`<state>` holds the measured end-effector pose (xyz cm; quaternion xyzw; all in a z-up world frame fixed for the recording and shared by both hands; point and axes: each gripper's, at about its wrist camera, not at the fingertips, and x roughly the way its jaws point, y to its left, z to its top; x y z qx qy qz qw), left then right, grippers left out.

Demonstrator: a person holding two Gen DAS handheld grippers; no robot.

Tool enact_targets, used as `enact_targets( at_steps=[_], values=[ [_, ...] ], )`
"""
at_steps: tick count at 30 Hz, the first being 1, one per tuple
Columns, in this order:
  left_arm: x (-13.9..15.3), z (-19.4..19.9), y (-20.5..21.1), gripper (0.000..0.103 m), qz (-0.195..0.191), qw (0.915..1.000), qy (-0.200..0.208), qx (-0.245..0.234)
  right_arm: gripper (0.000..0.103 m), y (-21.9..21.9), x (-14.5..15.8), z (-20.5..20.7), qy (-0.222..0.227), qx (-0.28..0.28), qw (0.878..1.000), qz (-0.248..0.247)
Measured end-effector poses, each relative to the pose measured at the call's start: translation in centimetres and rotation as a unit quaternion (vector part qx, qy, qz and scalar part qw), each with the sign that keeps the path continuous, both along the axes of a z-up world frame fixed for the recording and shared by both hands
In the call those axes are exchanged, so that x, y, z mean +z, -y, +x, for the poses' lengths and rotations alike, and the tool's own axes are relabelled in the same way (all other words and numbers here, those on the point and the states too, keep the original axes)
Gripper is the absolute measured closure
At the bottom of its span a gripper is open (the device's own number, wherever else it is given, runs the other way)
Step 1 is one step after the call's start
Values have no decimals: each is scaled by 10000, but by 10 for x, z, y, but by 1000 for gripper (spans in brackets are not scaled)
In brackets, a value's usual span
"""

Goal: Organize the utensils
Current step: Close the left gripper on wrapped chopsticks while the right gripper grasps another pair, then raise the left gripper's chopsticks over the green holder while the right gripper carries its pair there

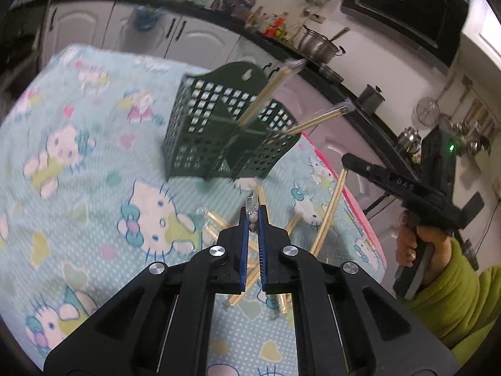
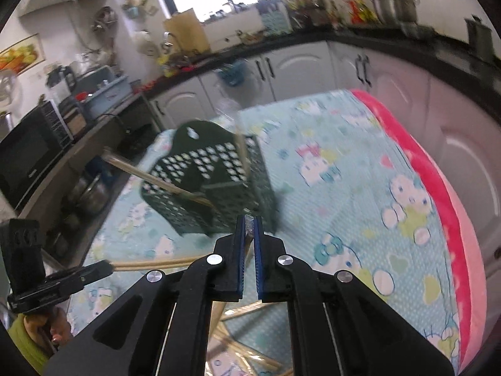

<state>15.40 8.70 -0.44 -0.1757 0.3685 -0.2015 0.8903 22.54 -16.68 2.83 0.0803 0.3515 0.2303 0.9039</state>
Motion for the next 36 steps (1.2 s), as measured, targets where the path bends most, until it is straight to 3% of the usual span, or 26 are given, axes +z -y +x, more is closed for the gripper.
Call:
enact_targets(
  at_steps=[15,22,29,36],
  values=[
    [59,-11,10,100,207,9977,617,-167,98,-15,60,-13,742,420,9963,127],
    [101,-13,4,100,544,9945,869,-217,99,-18,92,-12,1163,472,9919,185],
    [149,-10,-2,100,1067,9849,1352,-151,99,-13,124,-2,1555,359,9863,410],
    [167,5,-9,100,1393,9795,1455,-85,99,-13,156,10,1986,272,9784,502]
  ],
)
